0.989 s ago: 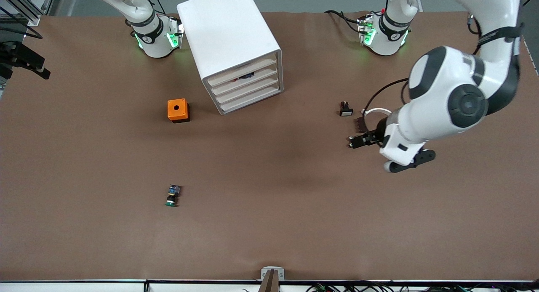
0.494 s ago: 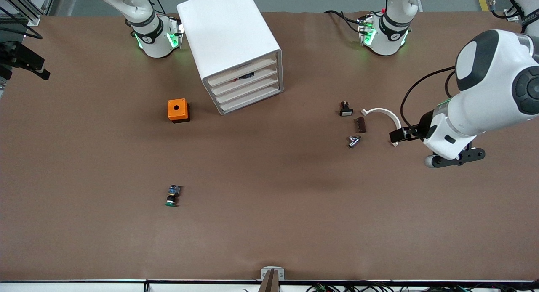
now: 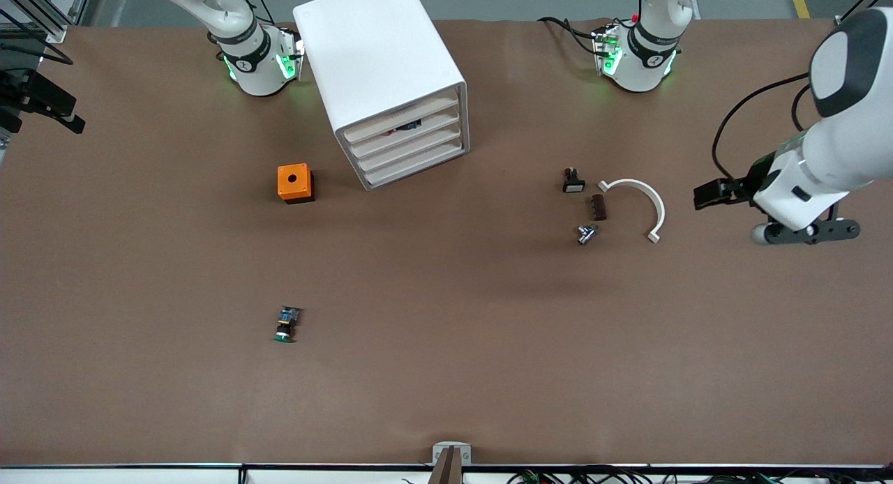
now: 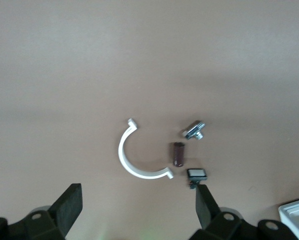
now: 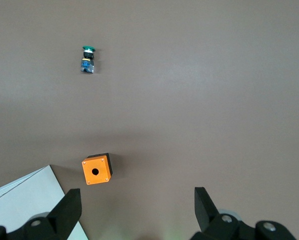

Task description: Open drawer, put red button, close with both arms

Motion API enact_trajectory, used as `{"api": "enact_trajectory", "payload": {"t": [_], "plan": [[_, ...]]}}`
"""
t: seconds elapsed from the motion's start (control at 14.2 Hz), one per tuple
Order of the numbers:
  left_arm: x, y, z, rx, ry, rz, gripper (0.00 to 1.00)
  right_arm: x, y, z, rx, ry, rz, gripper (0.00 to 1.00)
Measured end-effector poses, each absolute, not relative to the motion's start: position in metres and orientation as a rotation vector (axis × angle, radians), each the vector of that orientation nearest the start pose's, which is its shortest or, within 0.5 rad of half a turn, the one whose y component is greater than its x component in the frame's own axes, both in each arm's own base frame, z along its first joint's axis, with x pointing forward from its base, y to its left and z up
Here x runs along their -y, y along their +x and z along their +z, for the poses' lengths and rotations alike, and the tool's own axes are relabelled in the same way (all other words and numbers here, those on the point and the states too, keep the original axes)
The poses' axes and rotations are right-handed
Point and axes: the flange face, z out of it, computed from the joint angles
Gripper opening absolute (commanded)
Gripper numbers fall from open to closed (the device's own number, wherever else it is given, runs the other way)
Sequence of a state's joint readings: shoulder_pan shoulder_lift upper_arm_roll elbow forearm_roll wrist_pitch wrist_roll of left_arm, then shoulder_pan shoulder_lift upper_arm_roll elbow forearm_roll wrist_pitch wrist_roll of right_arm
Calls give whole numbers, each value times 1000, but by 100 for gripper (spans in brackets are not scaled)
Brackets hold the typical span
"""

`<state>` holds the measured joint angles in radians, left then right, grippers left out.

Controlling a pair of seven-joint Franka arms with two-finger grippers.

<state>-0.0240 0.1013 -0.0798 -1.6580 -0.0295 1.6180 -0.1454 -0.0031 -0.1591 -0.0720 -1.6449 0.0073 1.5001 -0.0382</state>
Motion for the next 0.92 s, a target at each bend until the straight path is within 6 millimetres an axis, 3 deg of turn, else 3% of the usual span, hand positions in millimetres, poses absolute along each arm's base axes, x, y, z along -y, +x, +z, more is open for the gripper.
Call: {"api": "enact_trajectory", "payload": {"t": [0.21,0.49,0.92], "plan": [[38,548,538,76,-3153,203,100,40,495,667,-57,-3123,-23,100],[33,520,538,86,-3155,144,100,41,495,667,-59,-3123,-23,100],[26,516,546,109,-3158,100,100,41,495,667,-57,-3123,-22,100]]}}
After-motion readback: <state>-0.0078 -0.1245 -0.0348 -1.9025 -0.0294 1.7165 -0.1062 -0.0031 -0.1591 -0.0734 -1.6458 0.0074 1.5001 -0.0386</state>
